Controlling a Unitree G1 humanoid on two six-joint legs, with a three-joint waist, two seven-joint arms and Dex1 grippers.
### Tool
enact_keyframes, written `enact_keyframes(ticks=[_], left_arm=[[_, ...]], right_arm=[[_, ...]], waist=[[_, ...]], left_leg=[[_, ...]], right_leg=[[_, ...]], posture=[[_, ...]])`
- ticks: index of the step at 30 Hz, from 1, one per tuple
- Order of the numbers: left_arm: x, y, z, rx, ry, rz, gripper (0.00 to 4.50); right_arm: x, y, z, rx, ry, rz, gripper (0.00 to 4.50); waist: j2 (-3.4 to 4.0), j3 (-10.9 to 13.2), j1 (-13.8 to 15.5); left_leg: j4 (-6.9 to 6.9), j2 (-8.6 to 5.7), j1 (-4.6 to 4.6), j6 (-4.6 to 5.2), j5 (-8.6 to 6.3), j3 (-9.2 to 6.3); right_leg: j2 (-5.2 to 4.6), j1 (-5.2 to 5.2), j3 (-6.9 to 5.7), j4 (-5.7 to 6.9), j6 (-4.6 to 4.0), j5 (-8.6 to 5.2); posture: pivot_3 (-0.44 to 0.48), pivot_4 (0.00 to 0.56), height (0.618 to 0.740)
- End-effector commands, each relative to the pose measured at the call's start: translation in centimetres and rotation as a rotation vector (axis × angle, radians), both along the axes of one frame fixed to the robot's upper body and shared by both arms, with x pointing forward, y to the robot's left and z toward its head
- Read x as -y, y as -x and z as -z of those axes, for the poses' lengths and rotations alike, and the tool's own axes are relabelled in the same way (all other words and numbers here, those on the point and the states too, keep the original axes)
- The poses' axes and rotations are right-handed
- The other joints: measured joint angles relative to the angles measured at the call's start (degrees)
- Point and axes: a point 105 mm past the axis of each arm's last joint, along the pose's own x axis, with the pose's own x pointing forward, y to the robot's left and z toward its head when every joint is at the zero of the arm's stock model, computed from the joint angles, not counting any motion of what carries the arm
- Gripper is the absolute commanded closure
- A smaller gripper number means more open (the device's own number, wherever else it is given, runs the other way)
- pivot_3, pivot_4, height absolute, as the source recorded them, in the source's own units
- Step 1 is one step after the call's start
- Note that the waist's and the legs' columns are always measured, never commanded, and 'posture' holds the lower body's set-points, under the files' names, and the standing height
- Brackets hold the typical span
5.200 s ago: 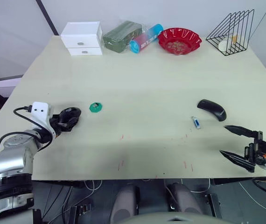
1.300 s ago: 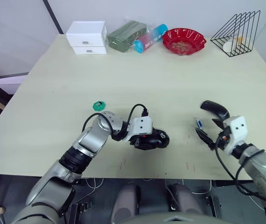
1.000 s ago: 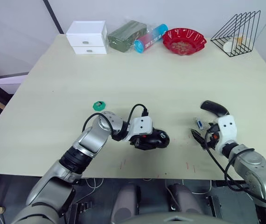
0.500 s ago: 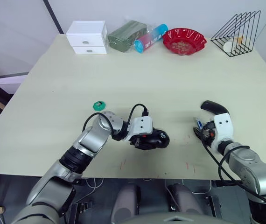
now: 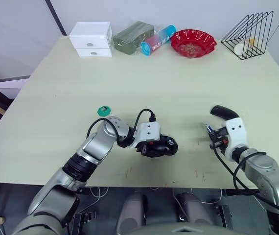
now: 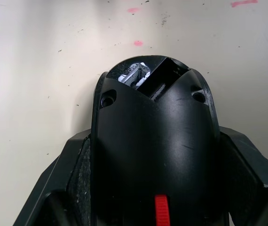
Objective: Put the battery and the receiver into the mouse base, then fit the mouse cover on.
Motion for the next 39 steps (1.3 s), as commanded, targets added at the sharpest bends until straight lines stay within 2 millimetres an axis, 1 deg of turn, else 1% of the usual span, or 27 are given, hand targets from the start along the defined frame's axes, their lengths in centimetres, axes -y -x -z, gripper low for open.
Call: enact_keyframes(ticks=[1,3,6,9,12,16,21,27,32,39], left_arm=[[-0.3,0.1,1.1,-0.01,-0.051,-0.01,1.58],[-0.3,0.1,1.1,-0.014,-0.052,-0.01,1.58],[-0.3,0.0,1.2,-0.017,-0.055,-0.009,1.58],[-0.3,0.0,1.2,-0.019,-0.058,-0.01,1.58],[-0.2,0.0,1.2,-0.02,-0.061,-0.007,1.58],[-0.2,0.2,1.2,-0.018,-0.063,-0.005,1.58],[0.0,0.2,1.2,-0.025,-0.065,-0.016,1.58],[-0.1,0.5,1.2,-0.028,-0.069,-0.026,1.58],[0.1,0.6,1.1,-0.026,-0.07,-0.03,1.58],[0.4,0.5,1.2,-0.023,-0.071,-0.036,1.58]], right_arm=[[-1.8,2.0,-2.1,-0.016,-0.042,-0.217,4.43],[-2.2,2.5,-2.7,-0.051,-0.05,-0.287,4.43],[-3.5,3.5,-3.5,-0.117,-0.069,-0.393,4.43],[-4.4,4.1,-3.8,-0.173,-0.056,-0.45,4.43],[-4.7,3.6,-4.0,-0.207,-0.044,-0.432,4.43],[-5.3,3.8,-3.9,-0.261,-0.024,-0.44,4.43],[-7.2,4.1,-3.1,-0.314,-0.05,-0.453,4.43],[-8.1,3.7,-2.7,-0.325,-0.064,-0.439,4.43],[-8.2,3.4,-2.1,-0.353,-0.056,-0.415,4.43],[-8.3,3.2,-2.0,-0.367,-0.047,-0.406,4.43]], waist=[[-0.01,-0.01,0.01],[-0.02,0.0,0.01],[-0.03,0.0,0.02],[-0.03,0.0,0.05],[-0.05,0.01,0.08],[-0.05,0.01,0.12],[-0.08,-0.03,0.08],[-0.07,-0.02,0.04],[-0.07,-0.02,0.06],[-0.07,-0.02,0.11]], left_leg=[[0.0,0.0,0.0,0.0,0.0,-0.04],[0.0,0.0,0.0,0.0,0.0,-0.09],[0.0,0.0,0.0,0.0,0.0,-0.2],[0.0,0.0,0.0,0.0,0.0,-0.26],[0.01,0.0,-0.06,0.01,0.0,-0.28],[0.01,0.0,-0.08,0.01,0.0,-0.34],[0.01,-0.01,-0.09,0.01,0.0,-0.36],[0.01,-0.01,-0.11,0.01,0.0,-0.38],[0.0,-0.01,-0.11,0.01,0.0,-0.4],[0.0,-0.01,-0.11,0.01,0.0,-0.4]], right_leg=[[0.0,0.0,-0.01,0.0,0.0,0.0],[0.0,0.01,-0.02,0.0,0.0,0.0],[0.0,0.01,0.01,0.0,0.0,0.0],[0.01,0.01,-0.02,0.0,0.0,0.0],[0.0,0.01,-0.05,-0.04,0.0,0.0],[-0.01,0.01,-0.1,-0.04,-0.01,0.0],[-0.01,0.01,-0.11,-0.02,-0.01,0.0],[-0.02,0.01,-0.14,-0.03,0.0,0.0],[-0.02,0.01,-0.16,-0.03,-0.01,0.0],[-0.02,0.01,-0.16,-0.04,-0.01,0.0]], posture=[[0.0,0.15,0.74],[0.0,0.15,0.74],[0.0,0.15,0.74],[0.0,0.15,0.74],[0.0,0.15,0.74],[0.0,0.15,0.74],[0.0,0.15,0.74],[0.0,0.15,0.74],[0.0,0.15,0.74],[0.0,0.15,0.74]])
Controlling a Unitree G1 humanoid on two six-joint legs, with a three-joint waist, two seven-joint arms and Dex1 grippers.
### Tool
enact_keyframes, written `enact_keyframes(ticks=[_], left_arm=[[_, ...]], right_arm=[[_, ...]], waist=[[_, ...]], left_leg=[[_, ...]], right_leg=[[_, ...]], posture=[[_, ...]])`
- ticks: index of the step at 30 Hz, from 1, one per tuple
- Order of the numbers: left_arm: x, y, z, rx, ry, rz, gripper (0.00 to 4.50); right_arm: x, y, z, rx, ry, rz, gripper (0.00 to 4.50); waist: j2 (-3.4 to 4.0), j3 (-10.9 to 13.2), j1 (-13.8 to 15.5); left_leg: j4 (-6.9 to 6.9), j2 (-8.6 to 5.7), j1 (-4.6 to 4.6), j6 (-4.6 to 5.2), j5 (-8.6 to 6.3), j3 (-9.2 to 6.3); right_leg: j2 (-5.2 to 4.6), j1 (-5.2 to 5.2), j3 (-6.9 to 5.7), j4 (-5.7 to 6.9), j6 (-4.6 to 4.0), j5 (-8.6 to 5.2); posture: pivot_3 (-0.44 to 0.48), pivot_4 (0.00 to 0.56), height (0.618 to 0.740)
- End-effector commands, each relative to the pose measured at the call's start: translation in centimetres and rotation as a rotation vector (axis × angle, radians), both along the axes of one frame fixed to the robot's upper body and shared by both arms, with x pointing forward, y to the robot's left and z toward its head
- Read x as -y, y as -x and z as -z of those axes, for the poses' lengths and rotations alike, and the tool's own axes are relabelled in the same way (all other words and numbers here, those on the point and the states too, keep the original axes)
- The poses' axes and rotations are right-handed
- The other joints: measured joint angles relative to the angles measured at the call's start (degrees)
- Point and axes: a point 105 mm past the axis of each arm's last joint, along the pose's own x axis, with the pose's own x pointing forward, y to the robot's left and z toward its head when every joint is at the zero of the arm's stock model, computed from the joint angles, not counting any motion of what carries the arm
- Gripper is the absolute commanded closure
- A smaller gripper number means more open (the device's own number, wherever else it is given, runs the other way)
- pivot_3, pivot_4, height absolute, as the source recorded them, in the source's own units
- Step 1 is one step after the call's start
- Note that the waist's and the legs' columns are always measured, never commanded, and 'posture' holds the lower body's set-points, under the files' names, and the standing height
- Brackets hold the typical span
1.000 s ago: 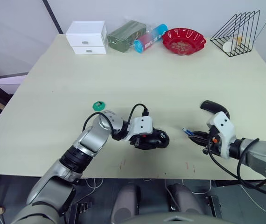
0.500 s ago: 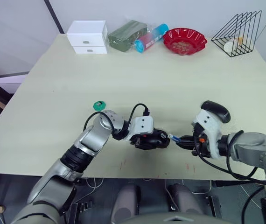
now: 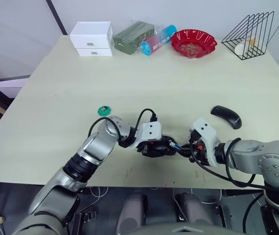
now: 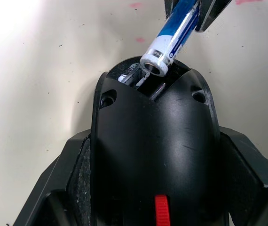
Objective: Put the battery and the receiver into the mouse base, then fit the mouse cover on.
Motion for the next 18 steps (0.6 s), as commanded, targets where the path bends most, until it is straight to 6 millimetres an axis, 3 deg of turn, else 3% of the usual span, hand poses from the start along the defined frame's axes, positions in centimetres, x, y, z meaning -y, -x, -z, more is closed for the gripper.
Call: enact_keyframes(ticks=[1,18], left_arm=[[0.08,0.33,1.41,-0.016,-0.041,-0.01,1.58],[0.02,0.69,2.11,-0.029,-0.039,-0.026,1.58]], right_arm=[[-0.18,0.15,-0.37,0.013,0.017,-0.024,4.43],[-1.04,-0.74,-0.04,-0.067,0.047,-0.035,4.43]], waist=[[0.0,0.0,0.03],[0.0,0.0,-0.07]], left_leg=[[0.0,0.0,-0.01,0.0,0.0,0.0],[0.0,0.01,-0.04,0.01,0.0,-0.02]], right_leg=[[-0.01,0.0,0.0,-0.01,0.0,0.0],[-0.03,0.0,-0.04,-0.03,0.0,0.0]], posture=[[0.0,0.15,0.74],[0.0,0.15,0.74]])
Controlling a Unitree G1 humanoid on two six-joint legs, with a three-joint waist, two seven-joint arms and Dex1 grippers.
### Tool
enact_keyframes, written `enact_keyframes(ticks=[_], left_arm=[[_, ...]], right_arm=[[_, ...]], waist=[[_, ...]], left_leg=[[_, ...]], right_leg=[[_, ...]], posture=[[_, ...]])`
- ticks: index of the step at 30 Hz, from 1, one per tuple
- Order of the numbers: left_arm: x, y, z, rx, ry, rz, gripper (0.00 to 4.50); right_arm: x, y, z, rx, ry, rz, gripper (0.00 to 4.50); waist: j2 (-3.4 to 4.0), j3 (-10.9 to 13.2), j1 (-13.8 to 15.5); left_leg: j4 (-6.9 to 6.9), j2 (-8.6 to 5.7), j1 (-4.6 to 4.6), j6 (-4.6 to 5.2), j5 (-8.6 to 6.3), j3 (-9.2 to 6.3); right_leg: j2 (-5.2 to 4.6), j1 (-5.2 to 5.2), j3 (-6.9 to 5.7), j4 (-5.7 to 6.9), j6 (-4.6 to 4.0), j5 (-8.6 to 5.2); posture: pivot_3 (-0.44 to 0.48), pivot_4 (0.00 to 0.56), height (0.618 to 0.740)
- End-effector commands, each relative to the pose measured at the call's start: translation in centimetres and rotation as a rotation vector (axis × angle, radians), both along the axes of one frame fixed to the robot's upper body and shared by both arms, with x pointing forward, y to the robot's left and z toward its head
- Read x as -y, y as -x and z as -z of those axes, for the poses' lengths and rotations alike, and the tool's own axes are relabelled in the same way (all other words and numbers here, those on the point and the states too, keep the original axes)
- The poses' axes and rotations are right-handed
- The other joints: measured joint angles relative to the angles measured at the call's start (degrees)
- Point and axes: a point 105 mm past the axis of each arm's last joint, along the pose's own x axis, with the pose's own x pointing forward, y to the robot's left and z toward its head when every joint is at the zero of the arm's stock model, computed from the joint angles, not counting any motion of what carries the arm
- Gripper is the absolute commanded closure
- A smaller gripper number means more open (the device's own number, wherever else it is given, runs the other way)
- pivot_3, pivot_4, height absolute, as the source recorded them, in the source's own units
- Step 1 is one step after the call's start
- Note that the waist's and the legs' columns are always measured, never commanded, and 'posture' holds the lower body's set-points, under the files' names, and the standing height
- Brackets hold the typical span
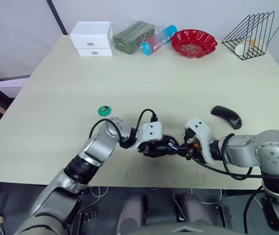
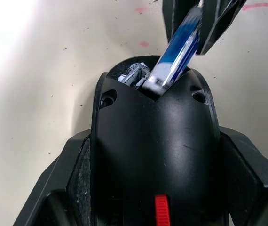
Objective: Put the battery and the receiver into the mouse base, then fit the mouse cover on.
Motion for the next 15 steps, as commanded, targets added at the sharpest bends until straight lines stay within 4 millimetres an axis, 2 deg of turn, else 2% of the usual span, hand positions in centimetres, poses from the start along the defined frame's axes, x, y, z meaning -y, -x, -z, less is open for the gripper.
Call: enact_keyframes(ticks=[1,11,12,15], left_arm=[[-0.3,0.6,1.9,-0.039,-0.053,-0.012,1.58],[-0.3,0.5,2.0,-0.044,-0.054,-0.02,1.58],[-0.2,0.4,1.9,-0.042,-0.054,-0.022,1.58],[-0.1,0.3,2.0,-0.048,-0.047,-0.026,1.58]], right_arm=[[-0.2,-0.3,-0.2,-0.001,0.022,-0.007,4.43],[-1.2,-0.6,-0.1,-0.015,0.001,0.019,4.43],[-1.2,-0.5,-0.2,-0.014,-0.004,0.014,3.41],[-1.5,-0.2,-0.4,-0.024,-0.044,0.008,2.21]], waist=[[0.0,0.0,-0.02],[0.01,-0.15,-0.86],[0.03,-0.19,-1.01],[0.02,-0.22,-1.07]], left_leg=[[0.0,0.0,0.01,0.0,0.0,0.01],[-0.03,0.02,0.04,0.0,0.0,-0.03],[-0.03,0.02,0.04,0.0,0.0,-0.03],[-0.04,0.03,0.04,0.01,0.0,-0.06]], right_leg=[[0.0,0.0,0.0,0.0,0.0,0.0],[0.0,0.01,-0.02,0.03,-0.01,0.0],[0.0,0.01,-0.03,0.03,-0.01,0.0],[0.0,0.02,-0.04,0.03,-0.01,0.0]], posture=[[0.0,0.15,0.74],[0.0,0.15,0.74],[0.0,0.15,0.74],[0.0,0.15,0.74]])
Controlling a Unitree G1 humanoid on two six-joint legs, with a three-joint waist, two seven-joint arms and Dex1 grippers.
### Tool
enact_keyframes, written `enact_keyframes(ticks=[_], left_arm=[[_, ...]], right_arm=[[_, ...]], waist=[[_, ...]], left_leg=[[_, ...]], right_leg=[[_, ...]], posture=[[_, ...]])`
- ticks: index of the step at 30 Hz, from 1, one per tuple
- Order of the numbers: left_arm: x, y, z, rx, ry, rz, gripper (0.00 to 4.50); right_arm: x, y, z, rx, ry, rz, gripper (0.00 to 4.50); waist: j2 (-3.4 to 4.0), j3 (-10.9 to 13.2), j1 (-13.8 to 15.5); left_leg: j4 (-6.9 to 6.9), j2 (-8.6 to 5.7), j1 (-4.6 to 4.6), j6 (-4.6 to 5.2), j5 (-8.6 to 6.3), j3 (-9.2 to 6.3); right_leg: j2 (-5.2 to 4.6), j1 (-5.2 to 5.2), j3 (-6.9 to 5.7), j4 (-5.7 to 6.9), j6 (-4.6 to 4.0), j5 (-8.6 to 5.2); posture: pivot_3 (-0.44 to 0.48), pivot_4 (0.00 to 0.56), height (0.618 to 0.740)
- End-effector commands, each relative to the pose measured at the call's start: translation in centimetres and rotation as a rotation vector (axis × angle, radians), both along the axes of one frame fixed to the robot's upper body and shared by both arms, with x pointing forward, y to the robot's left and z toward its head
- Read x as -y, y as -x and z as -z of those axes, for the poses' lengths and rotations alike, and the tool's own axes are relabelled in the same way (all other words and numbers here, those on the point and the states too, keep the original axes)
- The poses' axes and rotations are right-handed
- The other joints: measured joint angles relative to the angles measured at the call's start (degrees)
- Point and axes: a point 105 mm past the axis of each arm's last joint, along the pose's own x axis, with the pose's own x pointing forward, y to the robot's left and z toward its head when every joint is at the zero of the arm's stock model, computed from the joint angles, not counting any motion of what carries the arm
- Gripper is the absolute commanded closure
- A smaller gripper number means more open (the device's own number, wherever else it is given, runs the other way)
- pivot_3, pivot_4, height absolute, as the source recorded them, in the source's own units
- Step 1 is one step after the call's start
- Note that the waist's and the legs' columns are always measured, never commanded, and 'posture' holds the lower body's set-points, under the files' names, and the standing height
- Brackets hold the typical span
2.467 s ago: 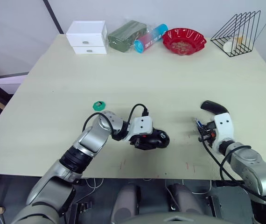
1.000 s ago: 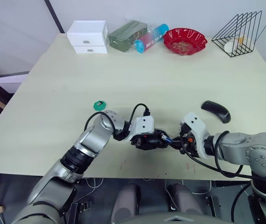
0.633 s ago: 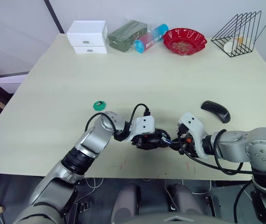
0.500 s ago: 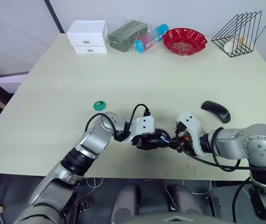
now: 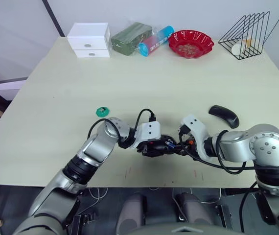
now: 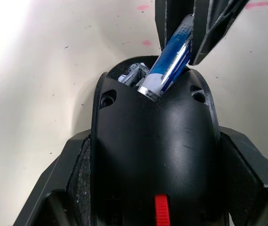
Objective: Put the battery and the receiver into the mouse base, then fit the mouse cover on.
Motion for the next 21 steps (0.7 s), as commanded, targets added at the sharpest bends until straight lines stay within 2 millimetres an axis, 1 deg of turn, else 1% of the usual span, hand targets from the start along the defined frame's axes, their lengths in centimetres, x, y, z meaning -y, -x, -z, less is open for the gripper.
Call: enact_keyframes(ticks=[1,2,7,10,12,14,16,17,20,21], left_arm=[[0.4,0.5,1.9,-0.046,-0.036,-0.008,1.58],[0.3,0.5,2.0,-0.047,-0.04,-0.007,1.58],[0.2,0.5,2.2,-0.049,-0.044,-0.005,1.58],[0.3,0.5,2.2,-0.049,-0.043,-0.004,1.58],[0.3,0.4,2.2,-0.048,-0.043,-0.005,1.58],[0.3,0.3,2.1,-0.046,-0.044,-0.004,1.58],[0.3,0.3,2.1,-0.049,-0.04,-0.004,1.58],[0.3,0.3,2.1,-0.049,-0.039,-0.004,1.58],[0.2,0.3,2.1,-0.048,-0.043,-0.002,1.58],[0.2,0.3,2.1,-0.046,-0.044,-0.001,1.58]], right_arm=[[-0.4,0.4,-0.6,0.007,-0.049,-0.012,1.65],[-0.2,0.6,-0.7,0.003,-0.051,-0.023,1.21],[1.0,0.8,-1.5,0.04,-0.034,-0.034,1.21],[0.8,1.0,-2.3,0.081,-0.058,-0.061,1.21],[1.5,1.2,-2.1,0.091,-0.033,-0.054,1.21],[2.3,1.4,-2.2,0.152,-0.009,-0.049,1.21],[2.1,1.1,-3.2,0.249,-0.13,-0.034,1.21],[2.4,1.1,-3.2,0.276,-0.172,-0.019,1.21],[2.7,1.1,-2.6,0.355,-0.219,-0.027,1.21],[2.6,1.2,-2.6,0.387,-0.247,-0.045,1.45]], waist=[[-0.01,-0.04,-0.03],[0.0,-0.05,-0.02],[0.0,-0.03,0.08],[0.0,-0.03,0.04],[0.0,-0.03,0.09],[0.0,-0.03,0.41],[0.0,-0.03,0.15],[-0.03,-0.04,0.66],[0.0,-0.03,0.7],[-0.01,-0.03,0.69]], left_leg=[[0.0,0.0,0.0,0.0,0.0,-0.01],[0.0,0.0,0.0,0.0,0.0,-0.01],[0.0,0.0,-0.12,0.02,-0.01,-0.06],[0.0,-0.02,-0.15,0.08,-0.05,-0.09],[-0.01,-0.01,-0.16,0.08,-0.05,-0.15],[0.0,-0.02,-0.19,0.08,-0.04,-0.2],[0.01,-0.02,-0.24,0.08,-0.04,-0.22],[0.0,-0.03,-0.24,0.08,-0.04,-0.23],[0.0,-0.09,-0.34,0.08,-0.04,-0.4],[0.01,-0.09,-0.33,0.08,-0.04,-0.38]], right_leg=[[0.0,0.0,-0.01,0.0,0.0,0.0],[0.0,0.01,-0.01,0.0,0.0,0.0],[-0.12,-0.01,-0.09,-0.11,0.01,0.0],[-0.12,-0.01,-0.13,-0.16,0.02,0.0],[-0.12,0.0,-0.19,-0.15,0.02,0.0],[-0.14,0.0,-0.26,-0.16,0.02,0.0],[-0.16,0.0,-0.28,-0.22,0.02,0.0],[-0.16,0.0,-0.28,-0.21,0.02,0.0],[-0.08,-0.01,-0.45,-0.24,0.02,-0.02],[-0.08,-0.01,-0.44,-0.24,0.02,-0.02]], posture=[[0.0,0.15,0.74],[0.0,0.15,0.74],[0.0,0.15,0.74],[0.0,0.15,0.74],[0.0,0.15,0.74],[0.0,0.15,0.74],[0.0,0.15,0.74],[0.0,0.15,0.74],[0.0,0.15,0.74],[0.0,0.15,0.74]])
